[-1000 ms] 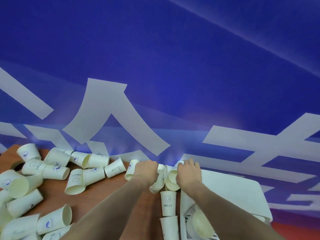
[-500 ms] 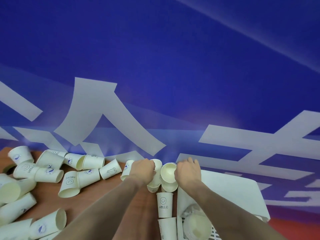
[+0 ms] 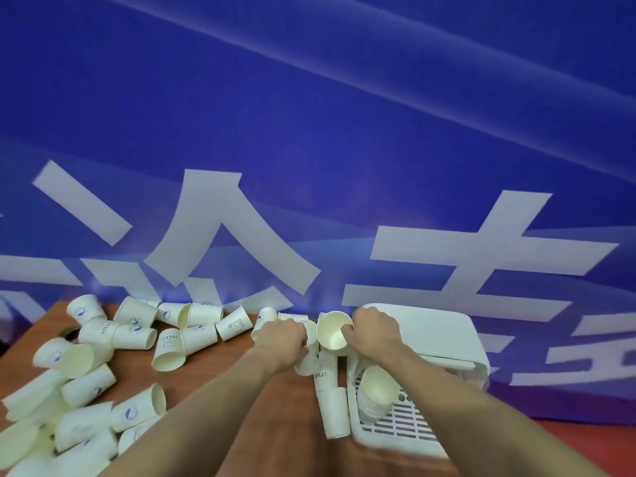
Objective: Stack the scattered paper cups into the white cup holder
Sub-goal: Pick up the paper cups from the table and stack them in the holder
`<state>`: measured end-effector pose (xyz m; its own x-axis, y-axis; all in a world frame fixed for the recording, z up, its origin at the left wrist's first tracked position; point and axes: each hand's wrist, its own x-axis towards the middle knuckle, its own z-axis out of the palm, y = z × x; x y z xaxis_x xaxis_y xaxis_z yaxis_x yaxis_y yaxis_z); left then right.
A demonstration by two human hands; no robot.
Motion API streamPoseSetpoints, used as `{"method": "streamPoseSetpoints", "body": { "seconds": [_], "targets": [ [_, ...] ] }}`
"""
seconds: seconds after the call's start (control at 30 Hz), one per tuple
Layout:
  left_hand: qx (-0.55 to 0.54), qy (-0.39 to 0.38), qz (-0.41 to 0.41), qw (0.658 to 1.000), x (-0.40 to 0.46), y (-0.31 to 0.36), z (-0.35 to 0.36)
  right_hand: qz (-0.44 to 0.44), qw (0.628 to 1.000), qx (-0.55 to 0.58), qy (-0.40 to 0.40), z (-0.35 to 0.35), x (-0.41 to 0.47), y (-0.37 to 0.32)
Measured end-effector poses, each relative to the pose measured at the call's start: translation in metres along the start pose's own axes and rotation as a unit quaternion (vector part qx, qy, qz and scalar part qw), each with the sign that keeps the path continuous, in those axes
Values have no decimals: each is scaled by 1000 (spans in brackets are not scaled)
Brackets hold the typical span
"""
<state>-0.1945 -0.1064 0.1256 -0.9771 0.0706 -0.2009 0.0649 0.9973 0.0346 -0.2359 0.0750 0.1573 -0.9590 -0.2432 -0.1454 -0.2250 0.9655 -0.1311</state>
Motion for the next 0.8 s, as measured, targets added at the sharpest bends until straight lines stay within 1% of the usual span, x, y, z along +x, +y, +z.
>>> {"method": "streamPoseSetpoints", "body": {
  "seconds": [0.17,0.3,0.4,0.47,0.53,0.67,0.8],
  "targets": [
    [25,-12,21,999,-25,23,3,3,1000,16,-3,9,-34,12],
    [24,-32,30,999,-44,43,7,5,997,64,-34,19,-57,28],
    [8,-75,45,996,-55,58,9,-19,992,110,-58,28,-71,46],
    [4,-107,66,992,-60,68,10,-11,990,127,-64,30,-78,59],
    [-9,-139,83,987,-63,80,8,0,984,162,-75,31,-84,75],
    [-24,-177,114,977,-62,110,3,9,957,276,-92,29,-96,112],
    [-43,-179,125,975,-59,143,0,35,952,290,-91,26,-108,149]
  ]
}}
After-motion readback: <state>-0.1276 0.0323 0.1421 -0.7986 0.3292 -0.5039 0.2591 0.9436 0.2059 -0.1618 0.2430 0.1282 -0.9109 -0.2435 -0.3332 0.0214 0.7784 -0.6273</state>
